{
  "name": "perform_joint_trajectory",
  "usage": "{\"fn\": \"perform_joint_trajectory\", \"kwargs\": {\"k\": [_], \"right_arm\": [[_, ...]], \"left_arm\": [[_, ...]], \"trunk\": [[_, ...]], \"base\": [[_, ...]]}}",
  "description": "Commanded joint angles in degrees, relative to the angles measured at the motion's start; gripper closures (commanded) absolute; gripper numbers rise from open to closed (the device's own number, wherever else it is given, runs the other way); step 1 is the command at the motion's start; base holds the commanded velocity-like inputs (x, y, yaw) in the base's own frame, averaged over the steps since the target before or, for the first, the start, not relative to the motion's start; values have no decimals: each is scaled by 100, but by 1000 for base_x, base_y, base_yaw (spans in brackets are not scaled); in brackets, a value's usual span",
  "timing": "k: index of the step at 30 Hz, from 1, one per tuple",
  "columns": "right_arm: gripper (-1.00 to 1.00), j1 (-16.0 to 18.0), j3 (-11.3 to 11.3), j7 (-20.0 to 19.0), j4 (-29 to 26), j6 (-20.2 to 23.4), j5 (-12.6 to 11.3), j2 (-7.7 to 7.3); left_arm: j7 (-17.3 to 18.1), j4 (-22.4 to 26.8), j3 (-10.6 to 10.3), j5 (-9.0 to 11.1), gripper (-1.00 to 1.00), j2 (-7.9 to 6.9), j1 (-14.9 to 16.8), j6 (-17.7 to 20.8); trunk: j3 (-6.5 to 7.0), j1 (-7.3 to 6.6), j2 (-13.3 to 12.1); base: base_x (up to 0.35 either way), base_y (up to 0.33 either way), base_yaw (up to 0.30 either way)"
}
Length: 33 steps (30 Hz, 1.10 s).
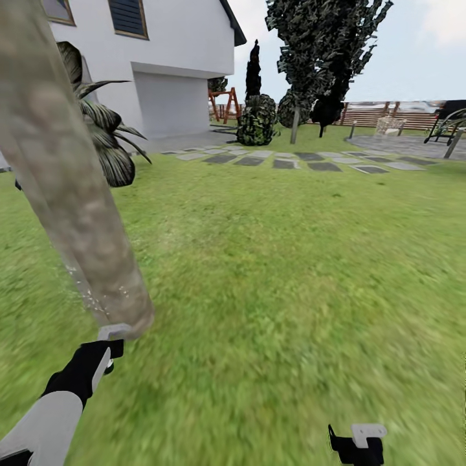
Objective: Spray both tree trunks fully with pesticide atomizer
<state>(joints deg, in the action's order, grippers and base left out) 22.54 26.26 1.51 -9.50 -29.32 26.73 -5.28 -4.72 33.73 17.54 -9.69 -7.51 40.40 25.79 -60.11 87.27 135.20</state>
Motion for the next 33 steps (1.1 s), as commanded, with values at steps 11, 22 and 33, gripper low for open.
{"fn": "perform_joint_trajectory", "kwargs": {"k": [11,22,33], "right_arm": [[-100,5,30,16,9,-21,60,9],[-100,5,29,16,9,-21,60,9],[-100,5,30,16,9,-21,60,9]], "left_arm": [[11,11,21,-68,100,4,3,31],[1,19,21,-76,100,-7,3,24],[-2,19,21,-76,100,-5,3,23]], "trunk": [[-5,1,2],[-5,1,2],[-5,1,2]], "base": [[156,-245,217],[144,-245,277],[144,-245,253]]}}
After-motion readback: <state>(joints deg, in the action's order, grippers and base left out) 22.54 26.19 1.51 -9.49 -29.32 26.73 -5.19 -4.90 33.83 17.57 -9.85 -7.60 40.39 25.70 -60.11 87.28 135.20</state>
